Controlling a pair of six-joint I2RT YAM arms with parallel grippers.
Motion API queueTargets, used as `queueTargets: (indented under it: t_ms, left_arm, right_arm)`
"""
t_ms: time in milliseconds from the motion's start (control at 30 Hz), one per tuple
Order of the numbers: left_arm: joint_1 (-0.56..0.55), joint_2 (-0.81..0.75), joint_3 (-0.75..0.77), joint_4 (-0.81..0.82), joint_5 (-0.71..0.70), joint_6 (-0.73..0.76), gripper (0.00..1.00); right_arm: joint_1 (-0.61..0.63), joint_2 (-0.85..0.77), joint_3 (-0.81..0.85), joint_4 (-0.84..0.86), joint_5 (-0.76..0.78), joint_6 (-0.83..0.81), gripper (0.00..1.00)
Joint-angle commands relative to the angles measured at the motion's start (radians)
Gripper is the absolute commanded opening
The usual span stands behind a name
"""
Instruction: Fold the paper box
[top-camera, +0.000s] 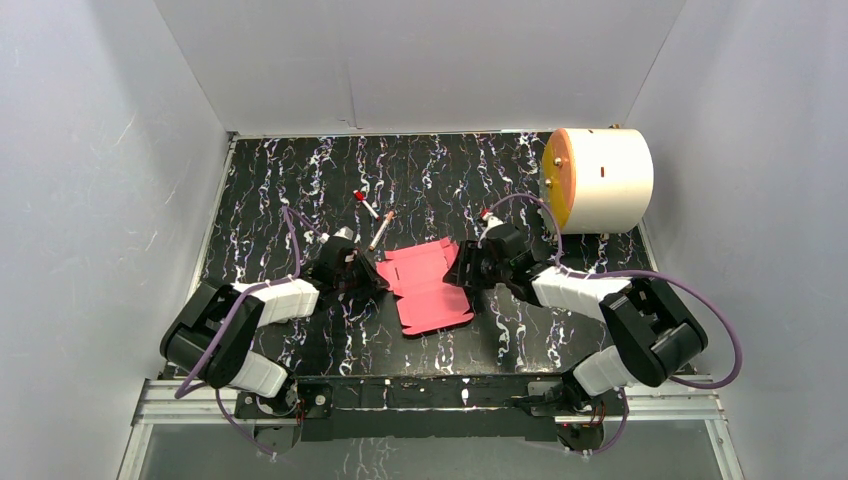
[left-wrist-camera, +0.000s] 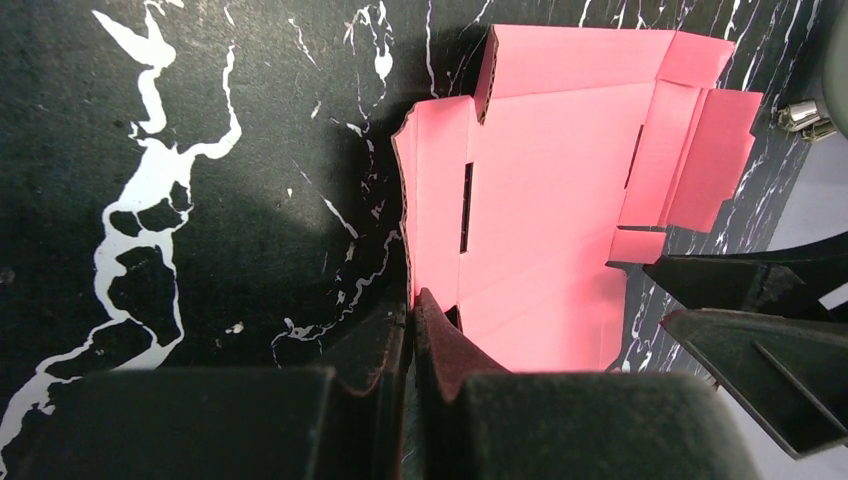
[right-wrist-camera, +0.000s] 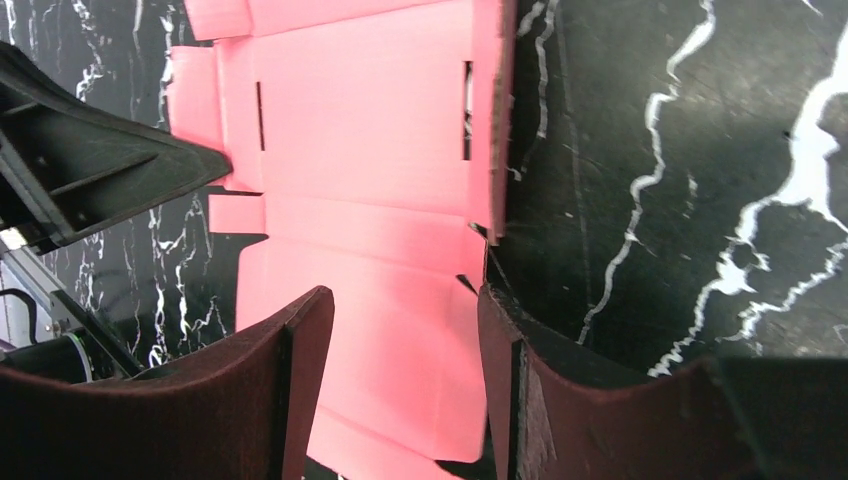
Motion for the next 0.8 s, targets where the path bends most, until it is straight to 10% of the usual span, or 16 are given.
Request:
queueTargets:
  t_ms: [0,767]
  left_arm:
    - [-0.005,-0.02,0.013,-0.033,0.001,0.019,0.01]
    - [-0.005,-0.091,0.025,-0.092,-0.038,0.063,0.02]
  right_arm:
    - [0.061,-0.004,0.068,0.014,0.002,-0.036,0.62]
    - [0.15,-0.057,0.169,-0.253,0.279,-0.169,0.63]
